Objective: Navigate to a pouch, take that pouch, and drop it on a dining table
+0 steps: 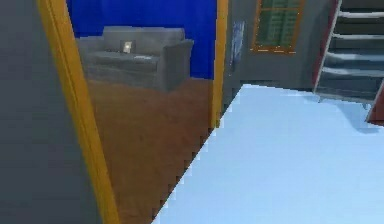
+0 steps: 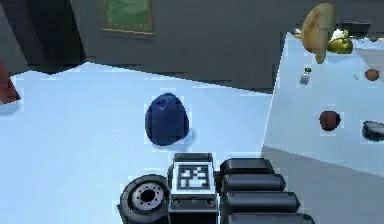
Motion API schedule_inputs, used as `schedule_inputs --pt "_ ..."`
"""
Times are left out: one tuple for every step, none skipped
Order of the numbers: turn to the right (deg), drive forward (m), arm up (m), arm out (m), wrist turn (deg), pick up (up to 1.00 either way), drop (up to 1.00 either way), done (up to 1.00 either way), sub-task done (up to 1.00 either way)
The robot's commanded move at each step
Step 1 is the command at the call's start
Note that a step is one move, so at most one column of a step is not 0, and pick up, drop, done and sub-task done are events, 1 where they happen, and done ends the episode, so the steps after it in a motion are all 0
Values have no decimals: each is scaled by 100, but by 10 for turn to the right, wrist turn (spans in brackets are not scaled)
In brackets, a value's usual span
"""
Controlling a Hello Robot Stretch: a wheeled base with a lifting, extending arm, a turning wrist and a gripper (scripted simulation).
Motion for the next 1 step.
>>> schedule_inputs --pt "30 0 0 0 0 0 0 0 0"
